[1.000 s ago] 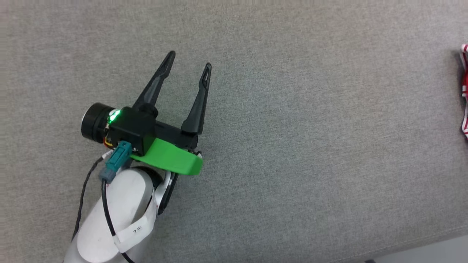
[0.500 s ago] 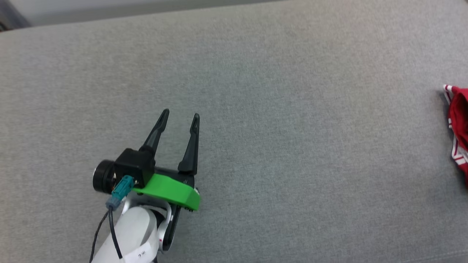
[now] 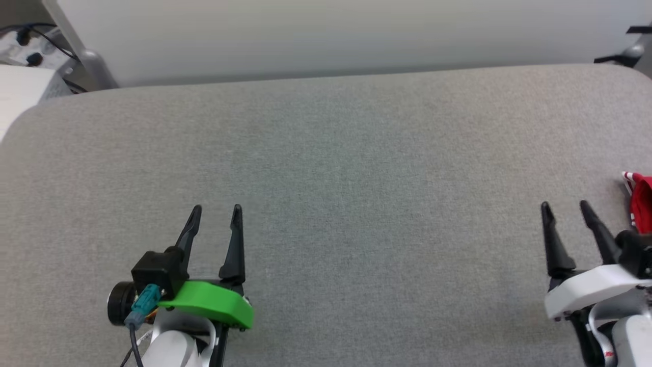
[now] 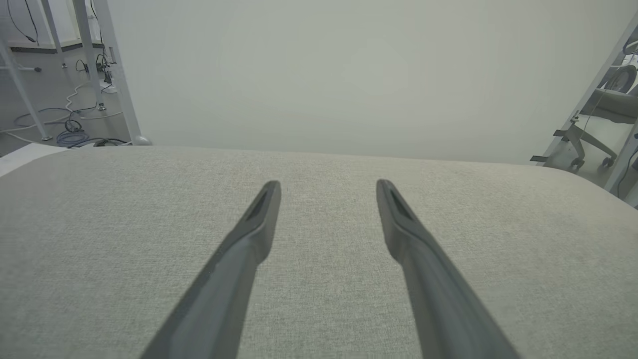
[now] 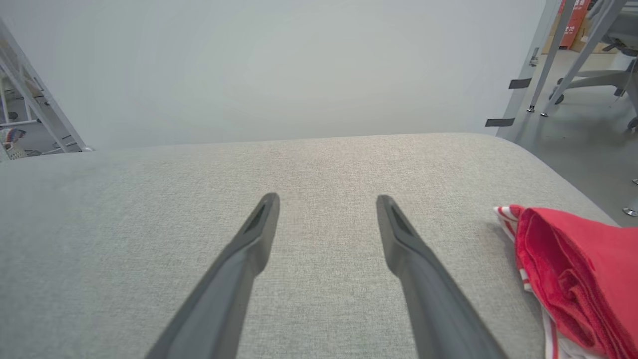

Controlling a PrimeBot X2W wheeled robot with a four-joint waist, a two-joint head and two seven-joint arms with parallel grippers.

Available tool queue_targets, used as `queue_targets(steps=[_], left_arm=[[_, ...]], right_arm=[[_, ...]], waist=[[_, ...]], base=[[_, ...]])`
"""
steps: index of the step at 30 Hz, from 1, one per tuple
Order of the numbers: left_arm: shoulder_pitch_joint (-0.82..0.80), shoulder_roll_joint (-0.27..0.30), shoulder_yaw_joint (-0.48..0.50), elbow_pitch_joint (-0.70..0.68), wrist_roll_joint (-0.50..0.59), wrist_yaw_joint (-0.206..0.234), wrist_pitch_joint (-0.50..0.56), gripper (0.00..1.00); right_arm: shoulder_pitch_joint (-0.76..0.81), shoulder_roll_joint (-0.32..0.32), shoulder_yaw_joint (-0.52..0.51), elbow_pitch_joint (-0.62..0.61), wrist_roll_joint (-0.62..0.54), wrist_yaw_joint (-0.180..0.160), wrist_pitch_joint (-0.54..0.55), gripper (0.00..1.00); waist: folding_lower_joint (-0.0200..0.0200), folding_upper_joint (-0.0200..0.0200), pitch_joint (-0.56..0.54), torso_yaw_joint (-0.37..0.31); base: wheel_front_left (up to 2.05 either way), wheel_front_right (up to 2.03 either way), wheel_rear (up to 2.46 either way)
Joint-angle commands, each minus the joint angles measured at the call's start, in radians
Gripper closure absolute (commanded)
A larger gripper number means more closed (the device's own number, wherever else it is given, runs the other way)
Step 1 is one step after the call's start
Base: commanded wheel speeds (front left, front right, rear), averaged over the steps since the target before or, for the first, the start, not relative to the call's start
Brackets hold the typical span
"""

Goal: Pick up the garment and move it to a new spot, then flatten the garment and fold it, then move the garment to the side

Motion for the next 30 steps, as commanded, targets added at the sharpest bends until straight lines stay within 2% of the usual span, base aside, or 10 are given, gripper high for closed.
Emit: queue_targets(steps=[1, 15, 30], left_arm=[[0.024, 0.009, 0.009, 0.004, -0.008, 0.006, -0.006, 0.0], [0.134, 0.015, 0.033, 0.024, -0.02, 0.007, -0.007, 0.0], [0.166, -0.011, 0.054, 0.039, -0.001, -0.004, -0.007, 0.0]], right_arm=[[0.03, 0.015, 0.006, -0.035, -0.007, -0.001, 0.009, 0.0], [0.249, 0.103, -0.014, -0.307, -0.069, -0.001, 0.114, 0.0], [0.315, 0.11, 0.002, -0.393, -0.104, -0.001, 0.175, 0.0]], waist=[[0.0001, 0.0, -0.042, 0.033], [0.0001, 0.0, -0.119, 0.053], [0.0001, 0.0, -0.142, 0.071]], base=[[0.0, 0.0, 0.0], [0.0, 0.0, 0.0], [0.0, 0.0, 0.0]])
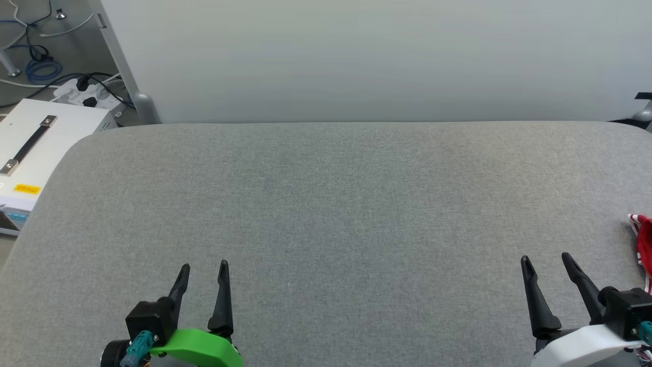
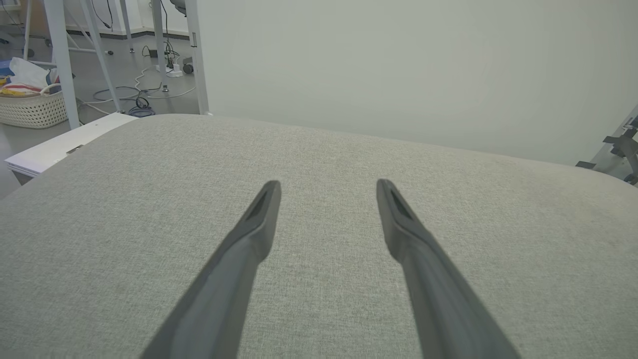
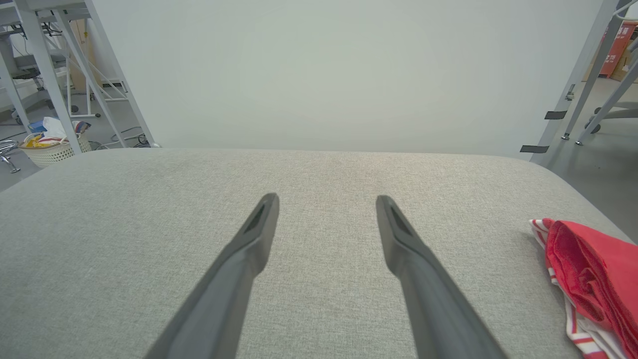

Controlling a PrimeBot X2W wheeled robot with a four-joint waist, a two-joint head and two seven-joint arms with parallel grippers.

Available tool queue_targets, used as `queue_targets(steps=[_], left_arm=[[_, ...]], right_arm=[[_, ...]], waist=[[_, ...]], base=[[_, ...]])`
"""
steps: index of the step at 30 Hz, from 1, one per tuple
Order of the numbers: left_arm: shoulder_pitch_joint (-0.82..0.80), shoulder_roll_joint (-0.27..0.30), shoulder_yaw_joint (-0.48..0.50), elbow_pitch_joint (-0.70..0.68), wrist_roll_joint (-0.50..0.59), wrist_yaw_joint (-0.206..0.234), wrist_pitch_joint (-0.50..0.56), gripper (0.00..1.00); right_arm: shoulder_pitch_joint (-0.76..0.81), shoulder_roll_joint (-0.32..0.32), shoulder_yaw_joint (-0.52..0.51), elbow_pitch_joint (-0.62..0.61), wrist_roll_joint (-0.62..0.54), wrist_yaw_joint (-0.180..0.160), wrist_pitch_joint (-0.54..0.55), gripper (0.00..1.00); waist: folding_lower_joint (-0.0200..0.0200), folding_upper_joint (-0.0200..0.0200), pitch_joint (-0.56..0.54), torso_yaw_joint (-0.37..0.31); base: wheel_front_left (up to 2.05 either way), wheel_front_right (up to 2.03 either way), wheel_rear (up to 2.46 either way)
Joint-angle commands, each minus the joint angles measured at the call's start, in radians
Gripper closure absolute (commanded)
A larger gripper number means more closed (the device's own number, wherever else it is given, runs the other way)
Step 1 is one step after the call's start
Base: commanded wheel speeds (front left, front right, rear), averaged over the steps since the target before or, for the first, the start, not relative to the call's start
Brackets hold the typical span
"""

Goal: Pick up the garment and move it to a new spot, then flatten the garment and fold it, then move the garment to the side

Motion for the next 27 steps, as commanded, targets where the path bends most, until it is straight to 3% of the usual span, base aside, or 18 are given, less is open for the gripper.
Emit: queue_targets(steps=[1, 16, 17, 27], left_arm=[[0.006, -0.004, 0.003, 0.005, 0.009, -0.006, -0.006, 0.0], [-0.009, -0.02, 0.013, 0.029, 0.025, -0.031, -0.006, 0.0], [-0.002, -0.015, 0.009, 0.027, 0.021, -0.029, 0.0, 1.0], [-0.003, -0.018, 0.012, 0.022, 0.03, -0.032, 0.008, 1.0]], right_arm=[[0.01, -0.001, 0.003, -0.01, -0.007, -0.001, 0.004, 0.0], [0.011, -0.002, 0.003, -0.01, 0.0, -0.001, 0.006, 0.0], [0.004, -0.001, 0.004, -0.008, -0.007, 0.0, 0.007, 1.0], [0.0, 0.001, 0.005, -0.002, -0.011, 0.0, 0.007, 1.0]], waist=[[0.0001, 0.0, 0.001, 0.002], [0.0001, 0.0, 0.001, 0.014], [0.0001, 0.0, 0.001, 0.014], [0.0001, 0.0, 0.001, 0.013]], base=[[0.0, 0.0, 0.0], [0.0, 0.0, 0.0], [0.0, 0.0, 0.0], [0.0, 0.0, 0.0]])
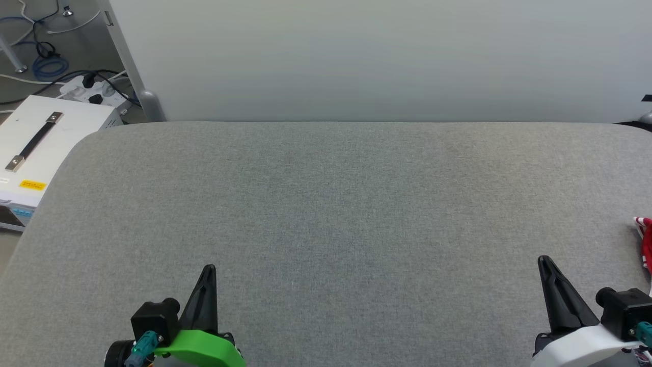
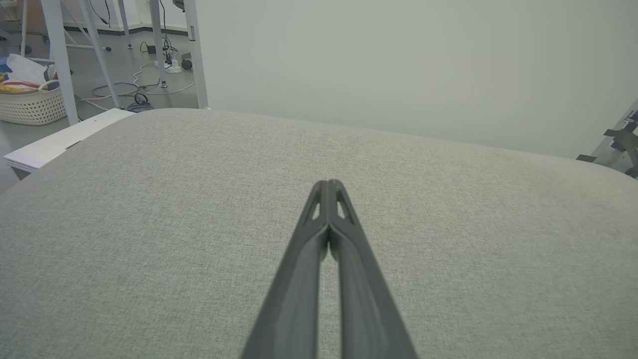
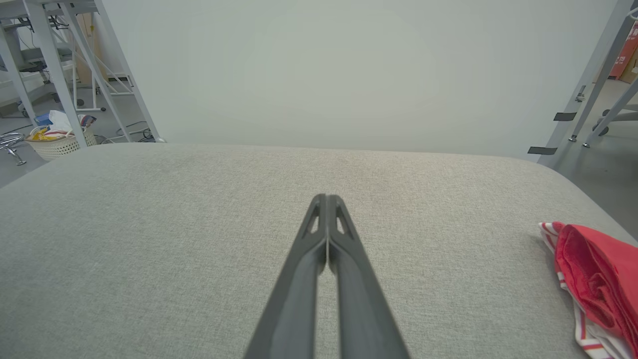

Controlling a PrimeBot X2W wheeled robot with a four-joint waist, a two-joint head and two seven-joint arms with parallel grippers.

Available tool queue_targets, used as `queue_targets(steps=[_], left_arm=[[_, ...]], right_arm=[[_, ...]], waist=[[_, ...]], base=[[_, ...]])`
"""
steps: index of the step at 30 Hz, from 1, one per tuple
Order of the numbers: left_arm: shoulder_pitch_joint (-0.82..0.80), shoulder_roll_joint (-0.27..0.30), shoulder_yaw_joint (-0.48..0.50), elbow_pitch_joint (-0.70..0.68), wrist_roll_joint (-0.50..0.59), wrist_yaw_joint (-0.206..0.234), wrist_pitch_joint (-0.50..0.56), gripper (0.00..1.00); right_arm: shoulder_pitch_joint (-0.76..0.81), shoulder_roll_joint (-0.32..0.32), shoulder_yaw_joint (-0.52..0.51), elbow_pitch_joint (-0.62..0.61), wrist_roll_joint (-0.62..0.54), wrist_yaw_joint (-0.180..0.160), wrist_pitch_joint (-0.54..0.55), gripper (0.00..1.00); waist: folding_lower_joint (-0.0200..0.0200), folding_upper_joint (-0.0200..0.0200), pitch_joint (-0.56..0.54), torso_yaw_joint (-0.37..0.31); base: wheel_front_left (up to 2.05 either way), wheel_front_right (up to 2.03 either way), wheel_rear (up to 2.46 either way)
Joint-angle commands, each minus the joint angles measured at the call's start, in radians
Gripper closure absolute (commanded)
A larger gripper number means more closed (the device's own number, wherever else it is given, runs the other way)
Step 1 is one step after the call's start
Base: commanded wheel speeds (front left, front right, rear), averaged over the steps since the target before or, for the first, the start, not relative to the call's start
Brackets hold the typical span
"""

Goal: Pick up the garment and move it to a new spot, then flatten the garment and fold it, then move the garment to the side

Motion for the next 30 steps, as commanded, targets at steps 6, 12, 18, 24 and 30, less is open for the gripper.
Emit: queue_targets(steps=[6, 12, 18, 24, 30], left_arm=[[-0.003, -0.011, 0.017, -0.01, 0.029, -0.007, 0.017, 1.0], [-0.004, -0.019, 0.029, -0.017, 0.048, -0.012, 0.029, 1.0], [-0.006, -0.027, 0.04, -0.024, 0.067, -0.017, 0.04, 1.0], [-0.007, -0.034, 0.052, -0.032, 0.087, -0.021, 0.052, 1.0], [-0.009, -0.042, 0.064, -0.039, 0.107, -0.026, 0.065, 1.0]], right_arm=[[-0.013, 0.003, 0.001, 0.012, -0.011, 0.0, 0.0, 1.0], [-0.021, 0.006, 0.002, 0.021, -0.019, 0.0, -0.001, 1.0], [-0.03, 0.008, 0.003, 0.029, -0.027, 0.0, -0.001, 1.0], [-0.039, 0.01, 0.004, 0.038, -0.035, 0.0, -0.001, 1.0], [-0.047, 0.012, 0.005, 0.047, -0.044, 0.0, -0.001, 1.0]], waist=[[0.0001, 0.0, 0.001, -0.002], [0.0001, 0.0, 0.002, -0.003], [0.0001, 0.0, 0.003, -0.005], [0.0001, 0.0, 0.004, -0.006], [0.0001, 0.0, 0.005, -0.008]], base=[[0.0, 0.0, 0.0], [0.0, 0.0, 0.0], [0.0, 0.0, 0.0], [0.0, 0.0, 0.0], [0.0, 0.0, 0.0]])
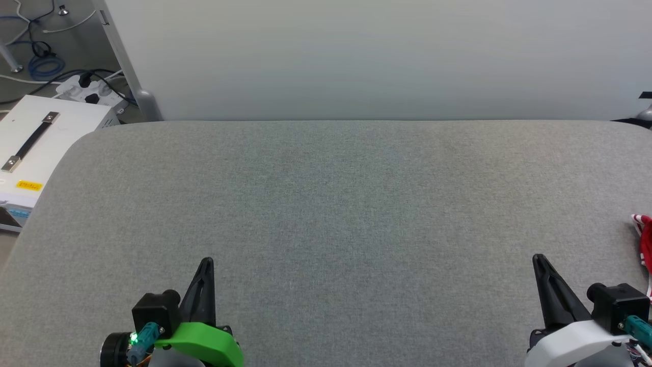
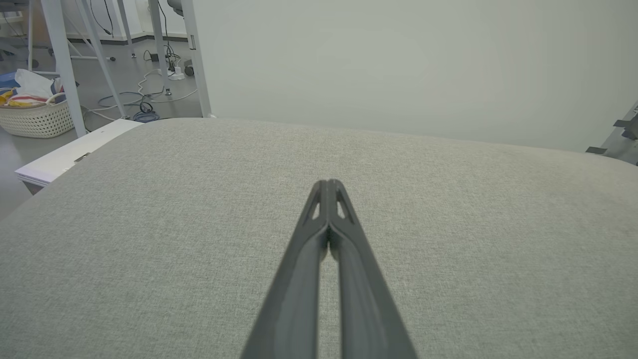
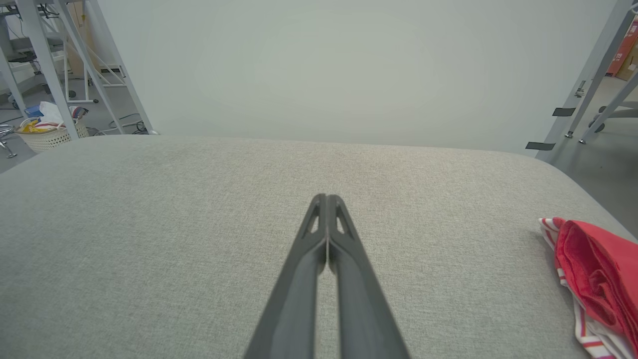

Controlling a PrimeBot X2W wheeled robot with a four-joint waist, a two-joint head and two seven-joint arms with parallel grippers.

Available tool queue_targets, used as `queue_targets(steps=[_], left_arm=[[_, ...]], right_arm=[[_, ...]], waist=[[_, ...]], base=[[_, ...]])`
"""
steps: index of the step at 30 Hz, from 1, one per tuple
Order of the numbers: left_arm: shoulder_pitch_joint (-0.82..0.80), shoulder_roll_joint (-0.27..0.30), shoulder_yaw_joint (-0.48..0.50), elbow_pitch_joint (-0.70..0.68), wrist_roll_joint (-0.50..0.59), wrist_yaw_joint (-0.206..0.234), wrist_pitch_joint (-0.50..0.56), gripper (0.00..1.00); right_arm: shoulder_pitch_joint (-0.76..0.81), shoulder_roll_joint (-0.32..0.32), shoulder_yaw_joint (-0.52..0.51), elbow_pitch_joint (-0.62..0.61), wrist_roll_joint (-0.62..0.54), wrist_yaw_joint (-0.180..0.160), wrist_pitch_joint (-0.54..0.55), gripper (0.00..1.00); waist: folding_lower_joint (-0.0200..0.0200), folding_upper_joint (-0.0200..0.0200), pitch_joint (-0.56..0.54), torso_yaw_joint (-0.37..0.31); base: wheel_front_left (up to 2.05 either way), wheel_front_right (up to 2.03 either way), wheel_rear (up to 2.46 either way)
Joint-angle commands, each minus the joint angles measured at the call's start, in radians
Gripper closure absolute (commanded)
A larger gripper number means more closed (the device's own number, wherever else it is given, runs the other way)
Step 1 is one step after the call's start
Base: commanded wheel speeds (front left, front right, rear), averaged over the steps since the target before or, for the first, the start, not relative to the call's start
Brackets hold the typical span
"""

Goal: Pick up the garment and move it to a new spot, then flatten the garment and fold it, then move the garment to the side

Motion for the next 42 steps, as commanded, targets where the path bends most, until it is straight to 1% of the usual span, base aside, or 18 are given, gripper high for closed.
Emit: queue_targets(steps=[1, 42], left_arm=[[-0.009, -0.009, 0.008, -0.007, 0.02, -0.008, 0.006, 1.0], [-0.021, -0.061, 0.088, -0.057, 0.153, -0.041, 0.089, 1.0]], right_arm=[[-0.022, 0.003, 0.003, 0.006, -0.017, 0.0, -0.001, 1.0], [-0.081, 0.018, 0.01, 0.066, -0.073, 0.0, -0.003, 1.0]], waist=[[0.0, 0.0, 0.0, 0.0], [0.0, 0.0, 0.007, -0.011]], base=[[0.0, 0.0, 0.0], [0.0, 0.0, 0.0]])
